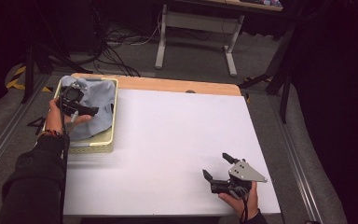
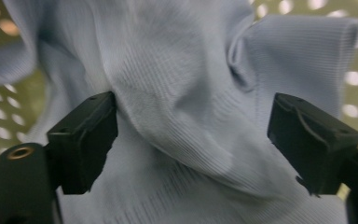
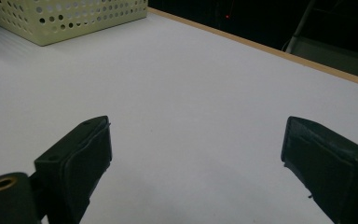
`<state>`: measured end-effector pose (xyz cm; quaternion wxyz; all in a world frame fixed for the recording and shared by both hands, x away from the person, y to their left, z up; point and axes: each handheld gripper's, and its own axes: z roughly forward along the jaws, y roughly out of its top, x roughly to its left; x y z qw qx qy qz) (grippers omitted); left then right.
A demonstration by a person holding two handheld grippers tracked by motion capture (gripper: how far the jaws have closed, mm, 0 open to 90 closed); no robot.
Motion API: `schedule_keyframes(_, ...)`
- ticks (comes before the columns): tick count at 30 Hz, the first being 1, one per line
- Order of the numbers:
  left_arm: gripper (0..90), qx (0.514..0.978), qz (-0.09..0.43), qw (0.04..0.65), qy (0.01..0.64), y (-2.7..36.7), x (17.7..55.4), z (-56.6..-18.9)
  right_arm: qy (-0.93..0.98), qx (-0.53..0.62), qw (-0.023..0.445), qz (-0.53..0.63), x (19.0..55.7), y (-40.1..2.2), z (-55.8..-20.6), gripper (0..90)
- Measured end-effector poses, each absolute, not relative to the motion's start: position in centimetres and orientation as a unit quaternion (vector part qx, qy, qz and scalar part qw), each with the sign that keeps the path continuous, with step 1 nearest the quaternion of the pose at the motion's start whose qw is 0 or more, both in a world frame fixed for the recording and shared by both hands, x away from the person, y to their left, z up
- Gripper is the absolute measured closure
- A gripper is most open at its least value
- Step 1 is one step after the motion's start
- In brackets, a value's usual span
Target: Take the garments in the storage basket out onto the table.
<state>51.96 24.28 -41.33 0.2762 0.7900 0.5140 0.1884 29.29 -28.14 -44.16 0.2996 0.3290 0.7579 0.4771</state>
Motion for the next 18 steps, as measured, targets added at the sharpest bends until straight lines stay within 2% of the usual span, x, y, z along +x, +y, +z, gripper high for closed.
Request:
schedule_keyframes(1, 19.3, 0.795, 0.184, 0.264, 0.515, 24.3, 52.4, -41.6, 0.758, 0.329, 0.3, 0.477, 29.3, -28.1, -44.2, 9.0)
schedule_keyframes(3, 26.0, 0.794, 0.157, 0.252, 0.53, 24.2, 53.1, -42.6, 0.763, 0.321, 0.29, 0.48, 29.3, -28.2, -44.3, 9.2)
schedule_keyframes(6, 34.1, 0.795, 0.147, 0.248, 0.534, 24.1, 53.3, -43.2, 0.765, 0.321, 0.283, 0.482, 29.4, -28.2, -44.4, 9.1)
schedule_keyframes(7, 34.1, 0.799, 0.138, 0.241, 0.534, 24.1, 53.3, -43.4, 0.766, 0.321, 0.28, 0.482, 29.4, -28.2, -44.5, 9.2)
schedule_keyframes(9, 48.3, 0.804, 0.135, 0.237, 0.529, 24.1, 53.3, -43.3, 0.773, 0.313, 0.275, 0.479, 29.4, -28.1, -44.5, 9.7)
schedule_keyframes(10, 48.3, 0.808, 0.135, 0.235, 0.523, 24.2, 53.2, -43.2, 0.775, 0.311, 0.276, 0.475, 29.4, -28.1, -44.6, 9.8)
schedule_keyframes(12, 60.1, 0.809, 0.138, 0.239, 0.519, 24.3, 53.0, -43.0, 0.778, 0.307, 0.276, 0.473, 29.3, -27.9, -44.6, 10.2)
schedule_keyframes(13, 70.4, 0.806, 0.14, 0.245, 0.52, 24.4, 52.8, -42.8, 0.78, 0.304, 0.276, 0.471, 29.3, -27.7, -44.6, 10.5)
schedule_keyframes(18, 74.3, 0.805, 0.164, 0.257, 0.508, 24.6, 52.0, -41.5, 0.782, 0.307, 0.278, 0.467, 29.3, -27.6, -44.7, 10.9)
